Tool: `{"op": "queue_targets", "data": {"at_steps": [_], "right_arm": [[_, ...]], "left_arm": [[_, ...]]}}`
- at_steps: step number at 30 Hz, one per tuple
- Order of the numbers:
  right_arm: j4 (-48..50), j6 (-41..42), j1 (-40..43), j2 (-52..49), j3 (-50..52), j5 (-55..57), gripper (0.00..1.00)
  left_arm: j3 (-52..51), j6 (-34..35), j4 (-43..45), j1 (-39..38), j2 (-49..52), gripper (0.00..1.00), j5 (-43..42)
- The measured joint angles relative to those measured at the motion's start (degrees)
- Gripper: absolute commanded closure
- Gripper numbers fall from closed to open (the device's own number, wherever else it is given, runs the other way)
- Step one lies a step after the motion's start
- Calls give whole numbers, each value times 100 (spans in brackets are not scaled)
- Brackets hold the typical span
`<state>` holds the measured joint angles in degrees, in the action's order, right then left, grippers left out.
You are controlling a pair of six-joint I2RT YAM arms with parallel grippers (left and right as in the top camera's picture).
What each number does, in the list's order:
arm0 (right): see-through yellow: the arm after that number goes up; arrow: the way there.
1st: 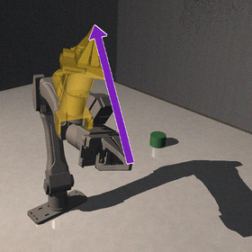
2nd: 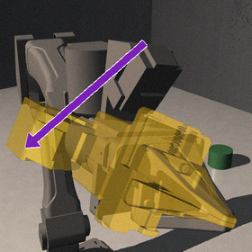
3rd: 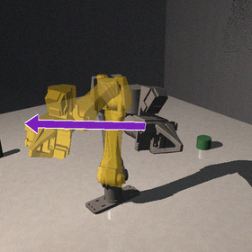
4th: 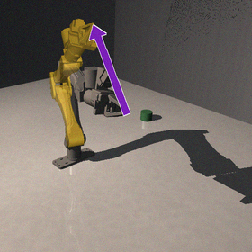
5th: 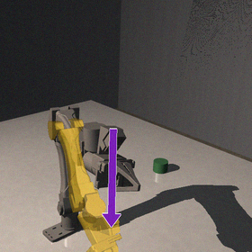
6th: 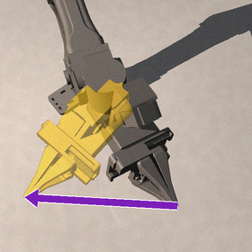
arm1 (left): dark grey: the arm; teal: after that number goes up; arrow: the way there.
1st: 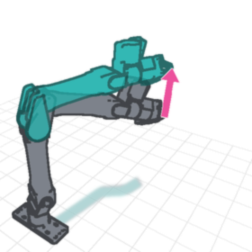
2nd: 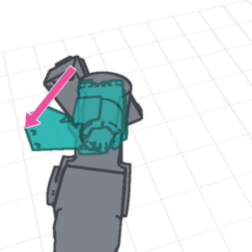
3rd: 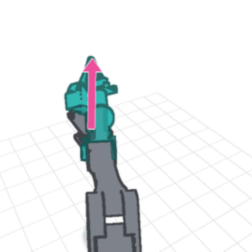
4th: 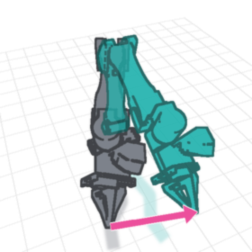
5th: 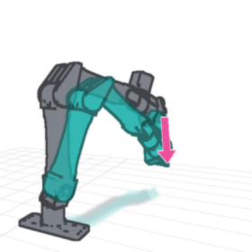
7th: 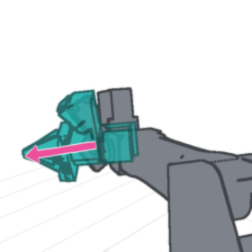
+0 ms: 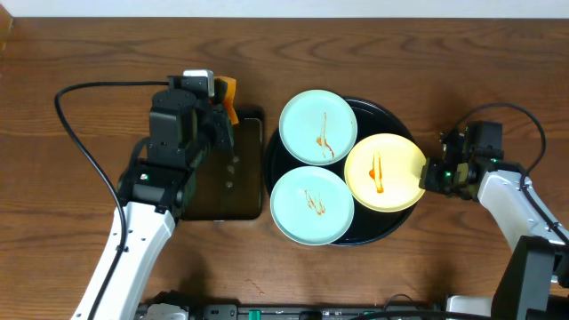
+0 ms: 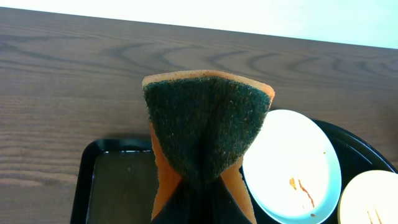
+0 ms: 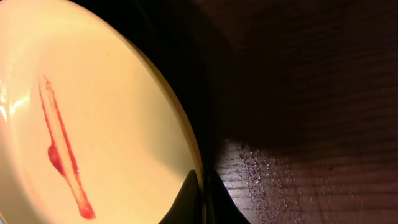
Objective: Clean dirty plates on tray and stack at the side
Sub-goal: 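Grip the yellow plate rim with the right gripper, hold sponge above tray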
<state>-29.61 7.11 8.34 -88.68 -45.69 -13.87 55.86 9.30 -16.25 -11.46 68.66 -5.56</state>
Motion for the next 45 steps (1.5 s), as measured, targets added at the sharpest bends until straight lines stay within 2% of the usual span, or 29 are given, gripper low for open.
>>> {"op": "queue_targets", "data": {"at_steps": [45], "right_arm": [[-72, -129, 0, 0, 0, -4, 99]], "left_arm": [[0, 13, -20, 0, 0, 93, 0]]}}
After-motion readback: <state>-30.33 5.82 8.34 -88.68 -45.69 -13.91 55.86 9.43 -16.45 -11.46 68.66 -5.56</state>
